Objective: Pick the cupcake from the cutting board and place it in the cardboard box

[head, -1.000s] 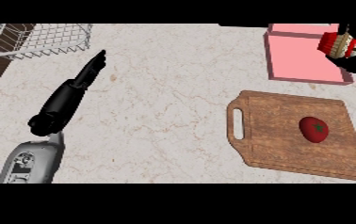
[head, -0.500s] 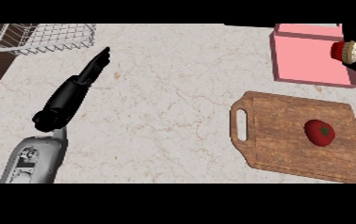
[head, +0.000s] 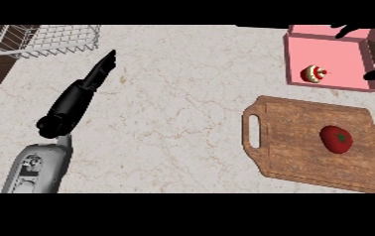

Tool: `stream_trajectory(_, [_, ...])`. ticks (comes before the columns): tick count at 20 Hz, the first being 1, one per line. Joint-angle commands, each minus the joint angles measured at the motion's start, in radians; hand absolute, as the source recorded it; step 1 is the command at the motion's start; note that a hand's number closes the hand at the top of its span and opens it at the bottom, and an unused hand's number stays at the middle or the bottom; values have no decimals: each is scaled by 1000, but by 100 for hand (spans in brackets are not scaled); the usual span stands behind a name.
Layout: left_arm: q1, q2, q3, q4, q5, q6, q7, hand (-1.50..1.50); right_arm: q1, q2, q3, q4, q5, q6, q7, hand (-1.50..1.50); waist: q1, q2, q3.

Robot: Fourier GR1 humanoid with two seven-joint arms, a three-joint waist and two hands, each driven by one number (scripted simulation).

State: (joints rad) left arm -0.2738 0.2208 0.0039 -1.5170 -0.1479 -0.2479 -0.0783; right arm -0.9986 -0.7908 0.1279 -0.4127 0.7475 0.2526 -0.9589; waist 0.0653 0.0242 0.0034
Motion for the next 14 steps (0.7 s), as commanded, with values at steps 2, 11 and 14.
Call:
stream_trajectory(2, [26,1,-6,-7,-6,-1,-2,0,-36,70,-169,85,-233,235,-144,-150,-5,-9,3])
stream_trajectory(11, [4,-1,-8,-40,1,-5,17,0,-115,28,-386,289,-502,488,149,-150,11,3,3])
stream_trajectory(14, [8,0,-9,-27,-11,1,-13,0,-151,-7,-441,312,-557,490,224,-150,24,16,3])
